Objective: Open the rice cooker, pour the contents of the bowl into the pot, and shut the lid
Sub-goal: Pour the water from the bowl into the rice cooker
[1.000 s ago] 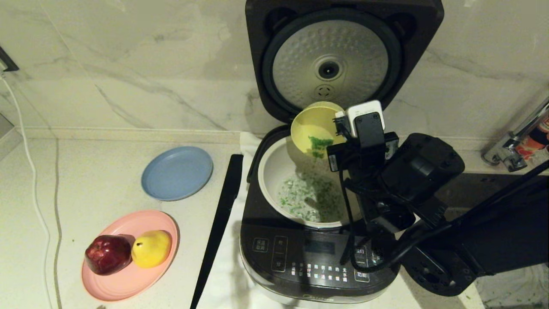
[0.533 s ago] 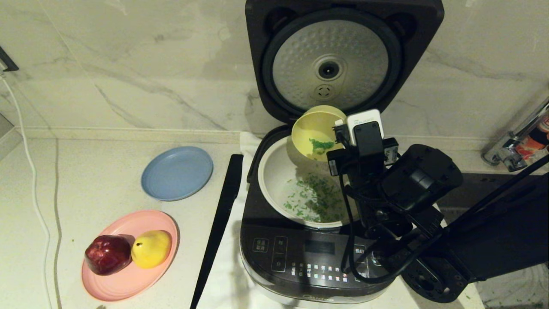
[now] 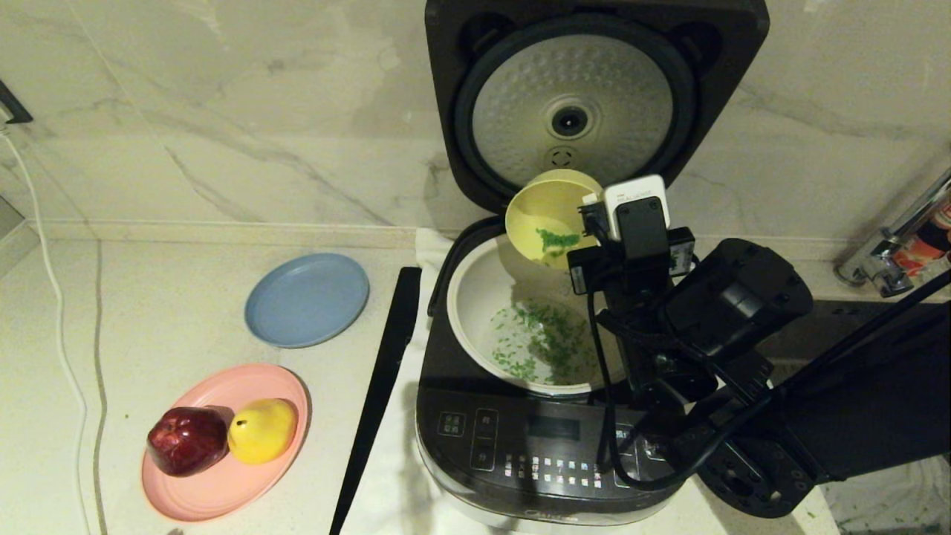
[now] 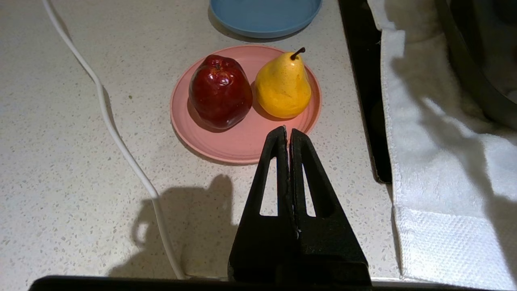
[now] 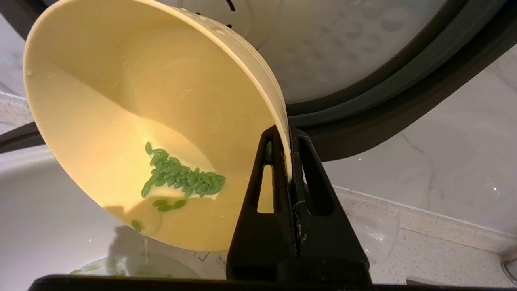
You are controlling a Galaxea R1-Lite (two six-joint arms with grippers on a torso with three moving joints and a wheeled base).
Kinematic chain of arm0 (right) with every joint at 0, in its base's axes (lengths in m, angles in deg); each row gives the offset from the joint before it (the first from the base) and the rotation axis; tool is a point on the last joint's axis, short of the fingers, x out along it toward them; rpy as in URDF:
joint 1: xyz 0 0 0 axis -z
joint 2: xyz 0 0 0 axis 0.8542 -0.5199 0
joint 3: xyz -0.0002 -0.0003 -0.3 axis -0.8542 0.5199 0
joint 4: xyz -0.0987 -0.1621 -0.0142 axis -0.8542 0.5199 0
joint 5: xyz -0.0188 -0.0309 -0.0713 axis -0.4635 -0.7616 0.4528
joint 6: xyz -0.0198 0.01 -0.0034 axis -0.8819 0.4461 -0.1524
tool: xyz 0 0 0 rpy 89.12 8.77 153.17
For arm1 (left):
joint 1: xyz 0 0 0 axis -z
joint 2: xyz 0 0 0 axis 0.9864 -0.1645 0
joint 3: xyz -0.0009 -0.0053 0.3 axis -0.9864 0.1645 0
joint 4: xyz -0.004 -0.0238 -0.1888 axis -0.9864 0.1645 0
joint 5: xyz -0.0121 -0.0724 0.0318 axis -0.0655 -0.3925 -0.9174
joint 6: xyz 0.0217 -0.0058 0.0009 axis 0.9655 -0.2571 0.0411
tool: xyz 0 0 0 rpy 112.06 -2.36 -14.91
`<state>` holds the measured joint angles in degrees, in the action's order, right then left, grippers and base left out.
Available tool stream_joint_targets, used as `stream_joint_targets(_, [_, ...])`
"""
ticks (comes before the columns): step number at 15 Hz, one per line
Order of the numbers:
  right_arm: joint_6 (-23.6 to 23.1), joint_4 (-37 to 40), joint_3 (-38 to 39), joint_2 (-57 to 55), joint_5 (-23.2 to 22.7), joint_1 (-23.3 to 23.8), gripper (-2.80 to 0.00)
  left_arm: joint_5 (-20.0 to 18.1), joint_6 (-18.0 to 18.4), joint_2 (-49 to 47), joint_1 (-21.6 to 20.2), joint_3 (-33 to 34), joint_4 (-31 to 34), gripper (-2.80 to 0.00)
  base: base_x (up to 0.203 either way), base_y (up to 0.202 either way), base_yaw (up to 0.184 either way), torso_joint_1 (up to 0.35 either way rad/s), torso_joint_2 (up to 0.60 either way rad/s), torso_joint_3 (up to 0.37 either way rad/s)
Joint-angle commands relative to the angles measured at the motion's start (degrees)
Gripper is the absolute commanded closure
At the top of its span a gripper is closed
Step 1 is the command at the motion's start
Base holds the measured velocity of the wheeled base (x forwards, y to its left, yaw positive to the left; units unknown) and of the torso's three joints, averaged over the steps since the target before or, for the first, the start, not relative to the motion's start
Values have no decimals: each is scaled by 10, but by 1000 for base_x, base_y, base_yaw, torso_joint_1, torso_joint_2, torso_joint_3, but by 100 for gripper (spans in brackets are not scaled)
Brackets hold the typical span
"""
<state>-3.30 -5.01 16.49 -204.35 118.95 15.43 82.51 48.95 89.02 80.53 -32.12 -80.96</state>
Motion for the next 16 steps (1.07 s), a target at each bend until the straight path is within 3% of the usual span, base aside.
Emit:
stream_joint_targets(1, [-3, -5, -2, 11, 3, 0, 0, 0, 0, 0, 0, 0, 0, 0, 0, 0, 0, 0, 0, 0])
stream_joint_targets(7, [-5, 1, 2, 12, 15, -2, 0, 0, 0, 0, 0, 0, 0, 0, 0, 0, 0, 0, 0, 0])
stream_joint_targets(10, [15, 110, -35, 39, 30, 0, 0, 0, 0, 0, 0, 0, 0, 0, 0, 0, 0, 0, 0, 0])
stream_joint_targets(13, [122, 344, -103, 85, 33, 2, 0, 0, 0, 0, 0, 0, 0, 0, 0, 0, 0, 0, 0, 0])
stream_joint_targets(16, [293, 674, -226, 122, 13, 13, 0, 0, 0, 0, 0, 0, 0, 0, 0, 0, 0, 0, 0, 0])
